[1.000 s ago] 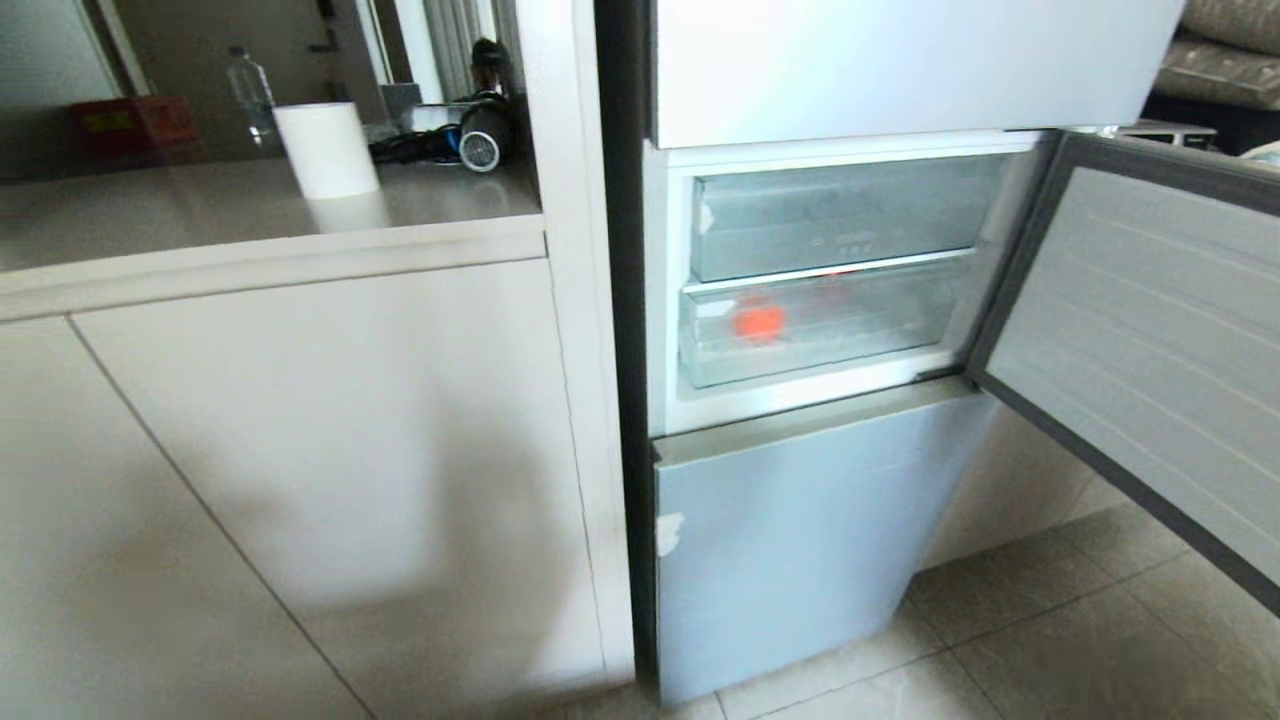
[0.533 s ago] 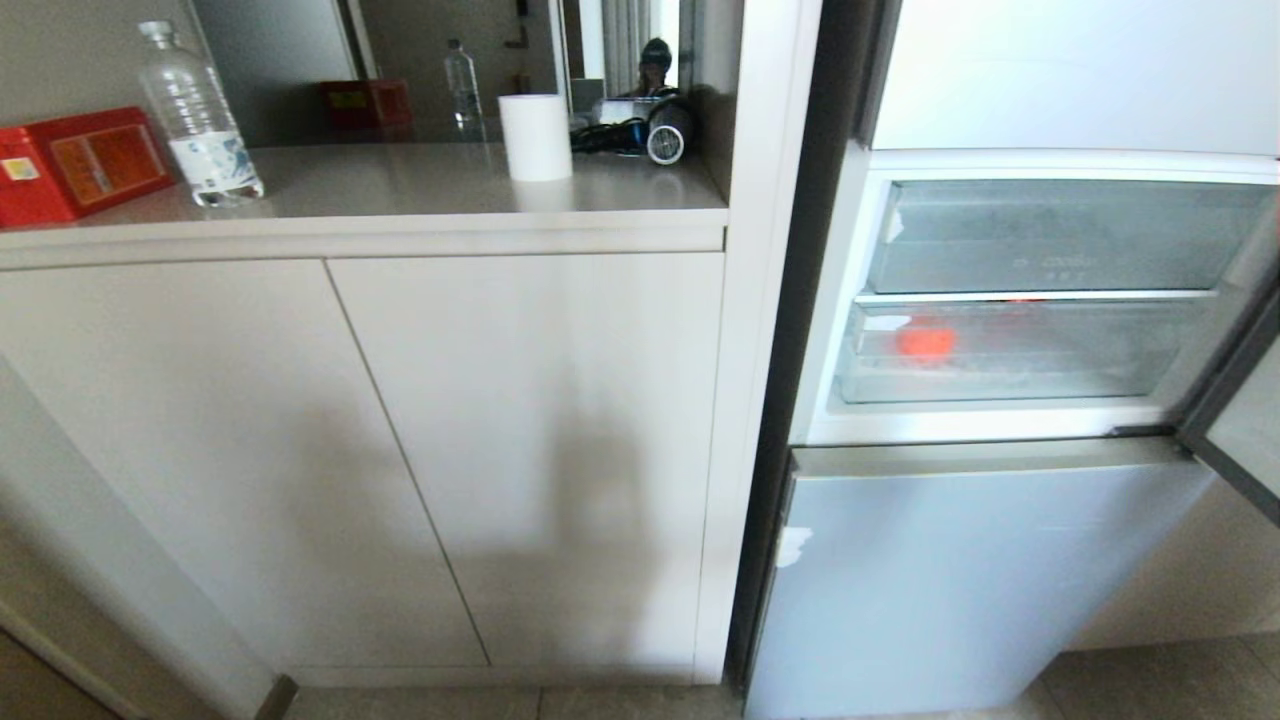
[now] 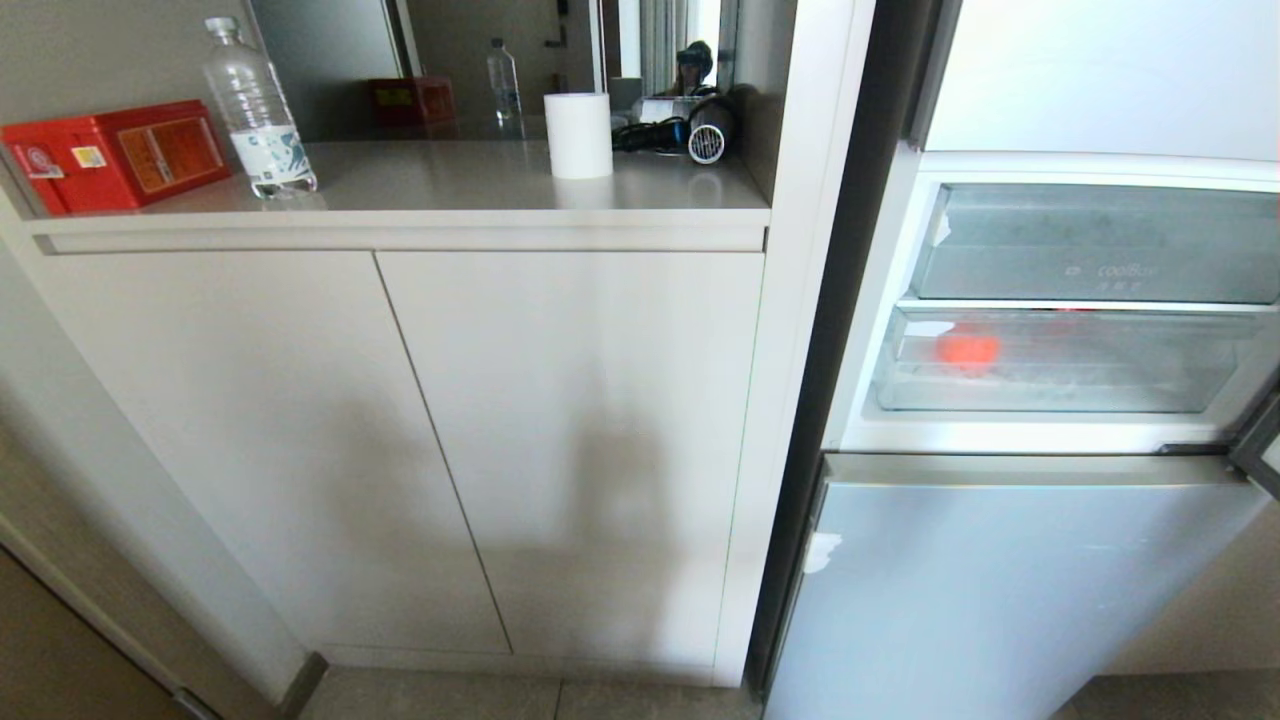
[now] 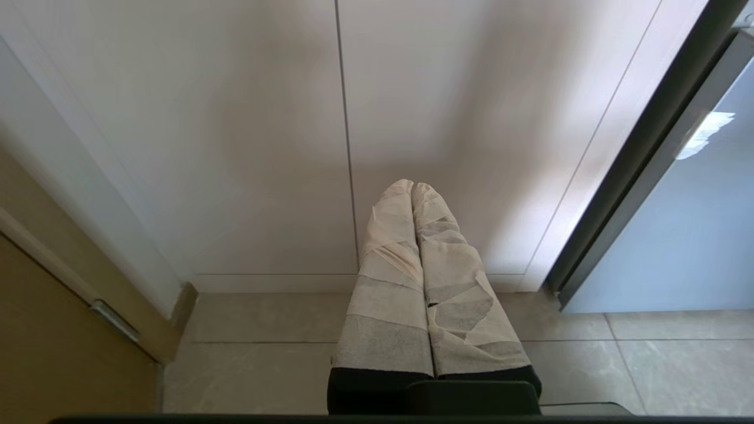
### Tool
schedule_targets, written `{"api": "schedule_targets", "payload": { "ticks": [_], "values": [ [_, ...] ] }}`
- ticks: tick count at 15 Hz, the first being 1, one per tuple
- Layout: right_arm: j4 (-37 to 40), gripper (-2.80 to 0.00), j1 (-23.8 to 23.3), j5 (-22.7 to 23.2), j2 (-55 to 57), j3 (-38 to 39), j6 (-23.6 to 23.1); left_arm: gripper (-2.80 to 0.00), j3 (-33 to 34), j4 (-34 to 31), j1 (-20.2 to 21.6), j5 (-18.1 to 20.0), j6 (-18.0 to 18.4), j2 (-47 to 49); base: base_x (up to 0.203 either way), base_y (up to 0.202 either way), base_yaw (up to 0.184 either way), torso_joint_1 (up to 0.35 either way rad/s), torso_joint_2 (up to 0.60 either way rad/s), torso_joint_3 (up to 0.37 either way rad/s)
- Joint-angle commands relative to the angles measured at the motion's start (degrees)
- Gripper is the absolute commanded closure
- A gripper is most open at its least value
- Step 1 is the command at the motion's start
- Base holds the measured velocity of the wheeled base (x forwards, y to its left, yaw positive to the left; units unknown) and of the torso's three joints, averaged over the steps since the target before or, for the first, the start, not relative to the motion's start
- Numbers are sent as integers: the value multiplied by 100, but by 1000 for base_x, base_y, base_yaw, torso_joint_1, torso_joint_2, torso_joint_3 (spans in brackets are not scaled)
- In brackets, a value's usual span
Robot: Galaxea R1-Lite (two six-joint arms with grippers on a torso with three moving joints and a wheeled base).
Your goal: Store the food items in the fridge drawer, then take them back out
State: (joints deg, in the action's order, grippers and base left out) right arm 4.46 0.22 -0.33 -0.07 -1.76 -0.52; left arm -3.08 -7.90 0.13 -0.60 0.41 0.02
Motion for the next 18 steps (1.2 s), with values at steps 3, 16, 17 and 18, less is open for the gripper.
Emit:
{"api": "schedule_targets", "payload": {
  "ticks": [3, 16, 17, 18],
  "values": [
    [2, 0, 4, -11, -1, 0, 17, 0, 1, -1, 4, -2, 3, 6, 0, 0, 0, 0, 0, 0],
    [-1642, 0, 55, 458, 4828, -2068, 367, 0, 1, -1, 4, -2, 3, 6, 0, 0, 0, 0, 0, 0],
    [-2017, 0, 110, 513, 5355, -2120, 395, 0, 1, -1, 4, -2, 3, 6, 0, 0, 0, 0, 0, 0],
    [-2415, 0, 203, 554, 5924, -2163, 430, 0, 1, -1, 4, -2, 0, 6, 0, 0, 0, 0, 0, 0]
  ]
}}
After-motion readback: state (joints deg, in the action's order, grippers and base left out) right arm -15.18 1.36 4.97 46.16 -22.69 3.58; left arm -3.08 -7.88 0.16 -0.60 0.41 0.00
